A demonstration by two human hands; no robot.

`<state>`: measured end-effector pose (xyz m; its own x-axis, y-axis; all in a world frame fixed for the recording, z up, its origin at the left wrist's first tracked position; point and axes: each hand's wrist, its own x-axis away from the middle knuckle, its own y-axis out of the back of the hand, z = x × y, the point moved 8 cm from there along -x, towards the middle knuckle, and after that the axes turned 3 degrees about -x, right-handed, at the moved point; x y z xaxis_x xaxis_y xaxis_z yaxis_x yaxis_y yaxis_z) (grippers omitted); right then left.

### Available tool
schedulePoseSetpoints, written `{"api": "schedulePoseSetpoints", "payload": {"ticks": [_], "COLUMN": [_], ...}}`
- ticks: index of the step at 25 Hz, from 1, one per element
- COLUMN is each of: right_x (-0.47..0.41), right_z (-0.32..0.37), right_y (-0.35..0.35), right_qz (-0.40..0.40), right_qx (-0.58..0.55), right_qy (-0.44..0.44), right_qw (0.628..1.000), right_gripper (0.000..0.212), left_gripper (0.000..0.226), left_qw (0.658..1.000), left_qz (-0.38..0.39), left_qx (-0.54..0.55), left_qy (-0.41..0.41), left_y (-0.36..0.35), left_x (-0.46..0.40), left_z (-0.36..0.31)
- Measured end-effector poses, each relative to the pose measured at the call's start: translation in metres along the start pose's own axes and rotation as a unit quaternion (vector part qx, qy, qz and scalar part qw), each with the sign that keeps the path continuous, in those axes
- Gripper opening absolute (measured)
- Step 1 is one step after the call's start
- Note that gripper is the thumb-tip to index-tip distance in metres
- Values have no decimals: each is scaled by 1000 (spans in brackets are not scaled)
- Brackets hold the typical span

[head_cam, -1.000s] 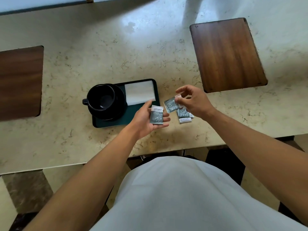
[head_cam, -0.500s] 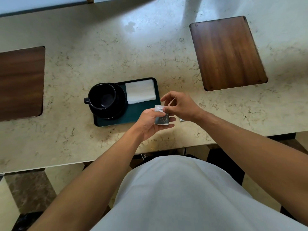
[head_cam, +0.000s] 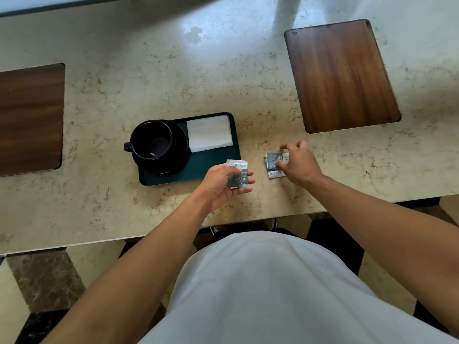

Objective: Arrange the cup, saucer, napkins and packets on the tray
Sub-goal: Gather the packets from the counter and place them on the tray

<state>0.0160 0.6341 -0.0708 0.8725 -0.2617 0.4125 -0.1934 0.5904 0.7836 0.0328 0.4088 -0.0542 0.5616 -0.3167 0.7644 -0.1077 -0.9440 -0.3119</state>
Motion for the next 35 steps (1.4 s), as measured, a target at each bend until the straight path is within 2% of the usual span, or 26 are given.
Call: {"api": "schedulePoseSetpoints", "payload": {"ticks": [5, 9, 13, 16, 20, 23, 25, 31, 33, 35], "right_x": [-1, -4, 2, 6, 11, 21, 23, 18, 8, -3], "right_z": [-4, -4, 14, 42, 82, 107, 117, 123, 106, 75], "right_y": [0, 3, 6, 13, 12, -3, -7, -4, 4, 7], "right_qz": [-35, -13, 36, 53, 129, 175, 148, 50, -1, -30], "right_qx": [2, -21, -141, -185, -181, -122, -105, -90, -101, -78], "right_qy": [-4, 8, 62, 115, 185, 233, 247, 265, 223, 153], "right_qw": [999, 1000, 987, 975, 957, 949, 952, 959, 970, 985], "right_gripper": [39, 27, 9, 11, 16, 18, 19, 20, 11, 15], "left_gripper": [23, 17, 32, 37, 37, 45, 43, 29, 30, 31], "left_qw": [1000, 999, 1000, 999, 999, 997, 996, 999, 999, 999], "left_qz": [-4, 2, 5, -2, 2, 56, 76, 46, 46, 41], "left_qx": [18, 25, -1, -24, -18, 15, -5, 8, 12, 15], "left_qy": [15, 22, 23, 35, 47, 52, 44, 8, 6, 5], "left_y": [-1, 0, 2, 4, 3, -5, -9, -4, -4, -4], "left_x": [-1, -2, -4, -7, -4, -2, -3, -7, -5, -5], "left_z": [5, 5, 3, 3, 5, 5, 5, -1, -3, -3]}}
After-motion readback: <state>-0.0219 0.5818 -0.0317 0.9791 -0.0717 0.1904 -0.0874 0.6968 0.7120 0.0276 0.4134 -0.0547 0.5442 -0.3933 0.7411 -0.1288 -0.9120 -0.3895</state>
